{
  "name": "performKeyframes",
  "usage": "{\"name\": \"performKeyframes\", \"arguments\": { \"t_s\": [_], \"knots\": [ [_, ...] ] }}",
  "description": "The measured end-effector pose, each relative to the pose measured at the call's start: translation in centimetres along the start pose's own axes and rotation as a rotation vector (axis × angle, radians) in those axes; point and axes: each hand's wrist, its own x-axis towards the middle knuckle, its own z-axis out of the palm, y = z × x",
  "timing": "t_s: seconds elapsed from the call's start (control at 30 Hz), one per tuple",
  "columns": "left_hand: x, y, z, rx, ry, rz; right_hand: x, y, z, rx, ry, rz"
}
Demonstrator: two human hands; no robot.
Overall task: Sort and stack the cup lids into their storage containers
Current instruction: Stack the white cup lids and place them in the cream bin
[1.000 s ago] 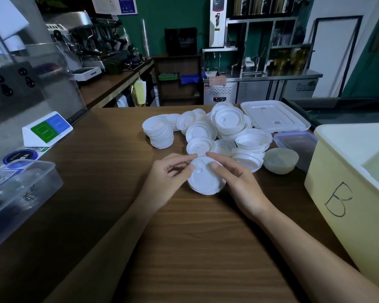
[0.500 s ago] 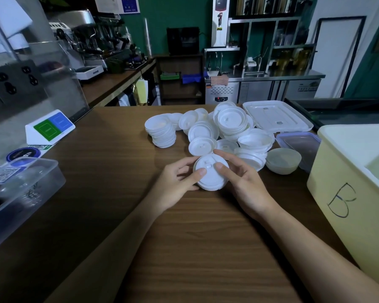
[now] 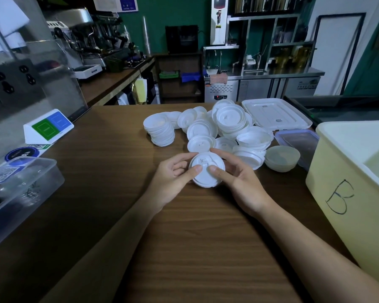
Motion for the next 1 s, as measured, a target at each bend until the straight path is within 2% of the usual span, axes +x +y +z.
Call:
{"name": "performKeyframes", "arguments": {
  "t_s": [0.23,0.57,0.63,0.73,0.8,1.0],
  "knots": [
    [0.0,0.0,-0.1,-0.054,0.048,0.000,0.0,0.2,0.1,-0.061,-0.023,0.008],
    [0.1,-0.3,0.3,0.036,0.048,0.076,0.1,0.2,0.2,-0.040,0.031,-0.008],
    [0.4,-0.9,0.1,0.139,0.086,0.116,0.1,0.1,0.2,-0.047,0.112,-0.007],
    [1.5,-2.1,-0.8,0.481,0.164,0.252,0.3,0.3,-0.1,-0.091,0.243,-0.003],
    [2.2,-2.8,-1.1,0.672,0.143,0.347,0.4,0.5,-0.2,-0.110,0.283,0.004],
    [5.1,-3.8,-1.2,0.919,0.081,0.411,0.6,0.7,-0.3,-0.114,0.305,0.016]
  ]
}}
